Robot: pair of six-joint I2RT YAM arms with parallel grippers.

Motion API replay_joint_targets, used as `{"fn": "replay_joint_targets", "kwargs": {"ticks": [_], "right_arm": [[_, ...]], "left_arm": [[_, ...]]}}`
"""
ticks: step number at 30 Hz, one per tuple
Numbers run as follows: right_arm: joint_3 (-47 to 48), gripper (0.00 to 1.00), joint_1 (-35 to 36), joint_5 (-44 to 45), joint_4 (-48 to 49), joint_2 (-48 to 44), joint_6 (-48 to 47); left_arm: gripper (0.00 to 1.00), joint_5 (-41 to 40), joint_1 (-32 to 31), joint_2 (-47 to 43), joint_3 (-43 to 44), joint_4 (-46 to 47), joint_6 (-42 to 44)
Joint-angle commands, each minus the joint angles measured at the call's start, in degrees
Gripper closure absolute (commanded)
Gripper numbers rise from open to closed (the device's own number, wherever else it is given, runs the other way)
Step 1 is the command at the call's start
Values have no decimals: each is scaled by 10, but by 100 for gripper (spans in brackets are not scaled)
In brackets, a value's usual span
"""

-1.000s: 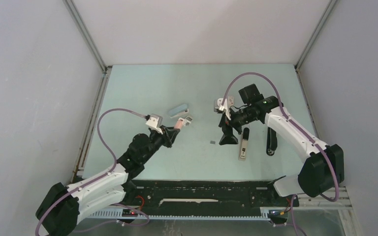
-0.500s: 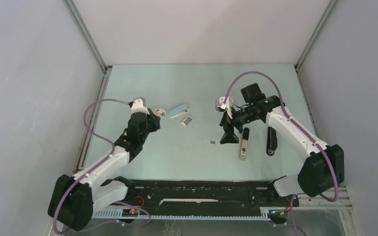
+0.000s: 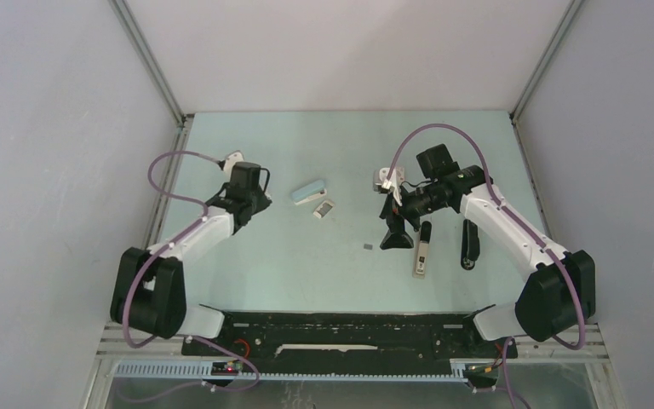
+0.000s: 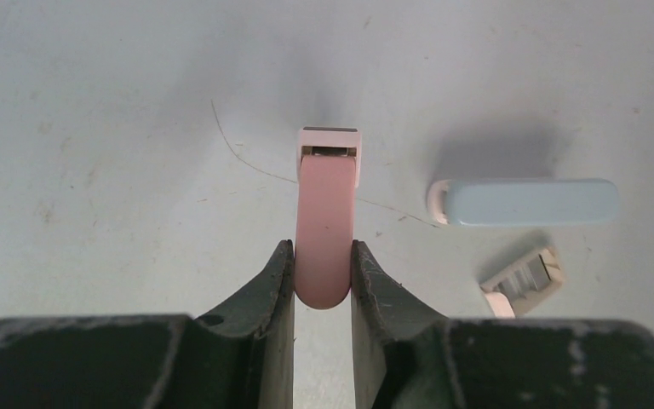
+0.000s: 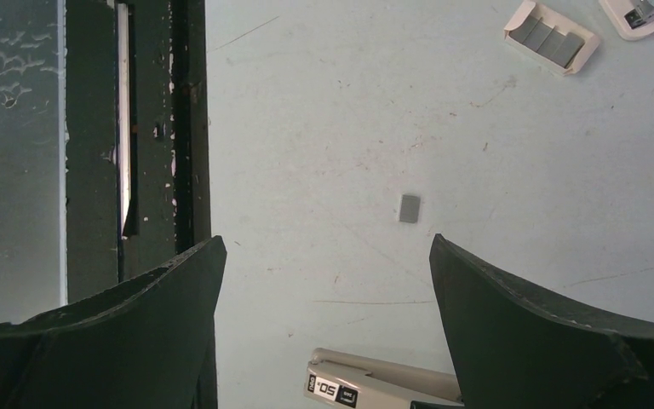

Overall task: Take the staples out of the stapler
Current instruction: Place the stapler at the center of the board.

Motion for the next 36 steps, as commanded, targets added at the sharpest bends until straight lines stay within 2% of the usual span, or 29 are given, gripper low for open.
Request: {"fn": "replay_joint_targets", "kwargs": {"ticks": [1, 6, 15, 22, 28, 32, 36], "right_arm": [[5, 0, 0, -19, 1, -4, -7], [5, 0, 0, -23, -2, -6, -11], [4, 0, 2, -34, -9, -7, -18], [5, 0, 3, -39, -12, -11, -21], [5, 0, 6, -40, -14, -11, -21], [5, 0, 7, -40, -13, -12, -20], [5, 0, 7, -41, -13, -12, -20]], "left_arm": [[100, 42, 37, 45, 73, -43, -23], [100, 92, 77, 105, 117, -49, -27], [100, 116, 118, 199, 182, -68, -33], [100, 109, 118, 230, 213, -81, -17], [100, 46, 119, 250, 256, -110, 21], [94, 27, 117, 284, 306, -133, 62], [77, 29, 115, 302, 324, -134, 105]]}}
